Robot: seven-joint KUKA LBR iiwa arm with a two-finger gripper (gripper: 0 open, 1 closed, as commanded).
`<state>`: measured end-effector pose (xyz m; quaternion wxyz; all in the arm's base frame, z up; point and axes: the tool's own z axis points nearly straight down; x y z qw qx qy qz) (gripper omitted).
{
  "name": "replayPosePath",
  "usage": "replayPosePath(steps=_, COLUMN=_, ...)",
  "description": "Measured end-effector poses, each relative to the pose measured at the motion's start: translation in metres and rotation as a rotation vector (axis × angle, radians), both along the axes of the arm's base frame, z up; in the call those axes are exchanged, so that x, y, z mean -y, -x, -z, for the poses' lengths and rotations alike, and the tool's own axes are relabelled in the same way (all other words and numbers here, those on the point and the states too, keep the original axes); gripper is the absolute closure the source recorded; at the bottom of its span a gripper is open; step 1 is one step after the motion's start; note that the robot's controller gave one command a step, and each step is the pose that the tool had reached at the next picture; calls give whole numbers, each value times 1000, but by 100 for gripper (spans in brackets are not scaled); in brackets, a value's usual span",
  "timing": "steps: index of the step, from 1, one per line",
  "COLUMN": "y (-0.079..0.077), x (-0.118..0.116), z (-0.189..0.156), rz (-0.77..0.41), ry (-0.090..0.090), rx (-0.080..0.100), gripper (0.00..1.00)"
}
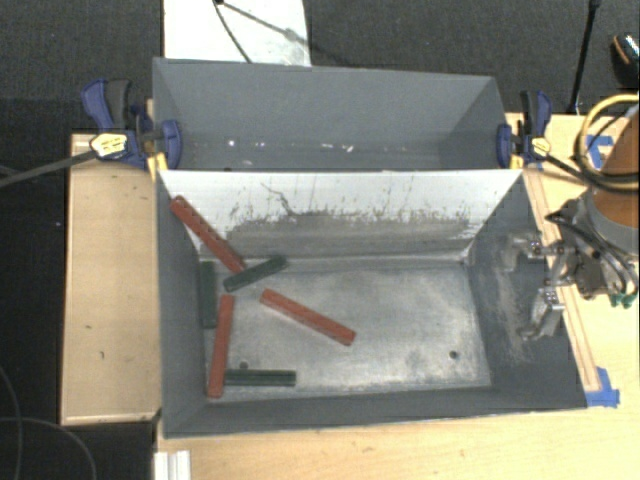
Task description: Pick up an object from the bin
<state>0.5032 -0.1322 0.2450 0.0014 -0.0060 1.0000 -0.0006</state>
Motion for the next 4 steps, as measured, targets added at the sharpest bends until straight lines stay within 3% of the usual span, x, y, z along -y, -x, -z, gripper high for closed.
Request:
replayPosePath(steps=1, y=-73, x=-45, z=129, rz=-136, ry=-3, rx=-5, gripper=0)
replayPosePath(steps=2, y=-45, x=-148, z=134, rz=-171, ry=-6, rx=-3, gripper=0)
replayPosePath(steps=3, y=-30, x=-205, z=176, rz=-306, ry=-4, rx=-6, gripper=0)
replayPosePath(steps=4, y=-31, x=-202, z=174, rz=-305, ry=-1, rx=-2, gripper=100)
